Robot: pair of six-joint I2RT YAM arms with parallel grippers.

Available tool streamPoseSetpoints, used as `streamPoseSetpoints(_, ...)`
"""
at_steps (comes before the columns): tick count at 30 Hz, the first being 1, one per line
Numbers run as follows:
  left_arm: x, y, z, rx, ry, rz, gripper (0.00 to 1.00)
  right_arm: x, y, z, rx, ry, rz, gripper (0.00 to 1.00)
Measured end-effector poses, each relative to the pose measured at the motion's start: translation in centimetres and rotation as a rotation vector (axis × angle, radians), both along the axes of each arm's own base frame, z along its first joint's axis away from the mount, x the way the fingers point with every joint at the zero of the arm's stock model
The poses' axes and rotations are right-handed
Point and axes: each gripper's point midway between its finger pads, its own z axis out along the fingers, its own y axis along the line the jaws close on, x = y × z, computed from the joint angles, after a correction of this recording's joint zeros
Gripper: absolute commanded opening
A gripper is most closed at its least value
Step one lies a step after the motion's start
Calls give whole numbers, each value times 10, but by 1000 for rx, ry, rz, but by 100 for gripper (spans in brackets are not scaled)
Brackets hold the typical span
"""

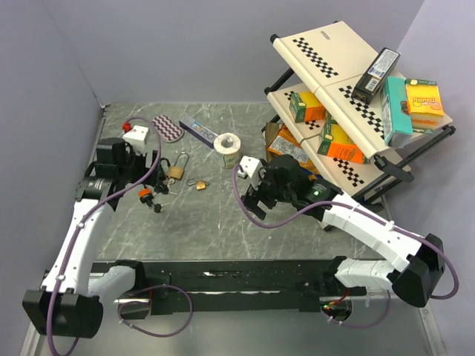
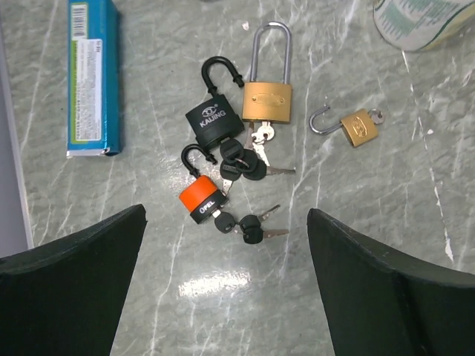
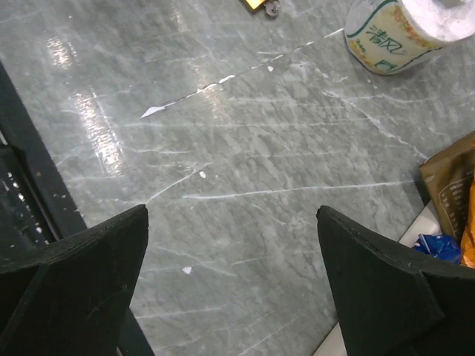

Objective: Lock with the key
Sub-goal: Pick up the lock from the center of the board.

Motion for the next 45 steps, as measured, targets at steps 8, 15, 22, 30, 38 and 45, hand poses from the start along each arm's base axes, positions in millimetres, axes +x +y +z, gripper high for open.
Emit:
streamPoseSetpoints(8, 20, -28, -21, 36, 51, -243, 96, -7, -9, 9, 53, 50, 5, 100)
streamPoseSetpoints(15, 40, -84, -58, 44, 95, -549, 96, -7, -21, 20, 160, 144, -63, 100)
streamPoseSetpoints(22, 76, -127, -114, 92, 169, -706, 98, -13, -30, 13, 202, 209, -107, 100)
streamPoseSetpoints(30, 94, -149, -167, 153, 253, -777, 89, -22, -34, 1, 194, 251, -103, 100)
streamPoseSetpoints(38, 91, -153, -176, 198, 258, -827, 86, -24, -33, 2, 198, 254, -96, 100)
streamPoseSetpoints(45, 84, -144, -190, 246, 276, -839, 85, -24, -32, 2, 199, 255, -87, 100)
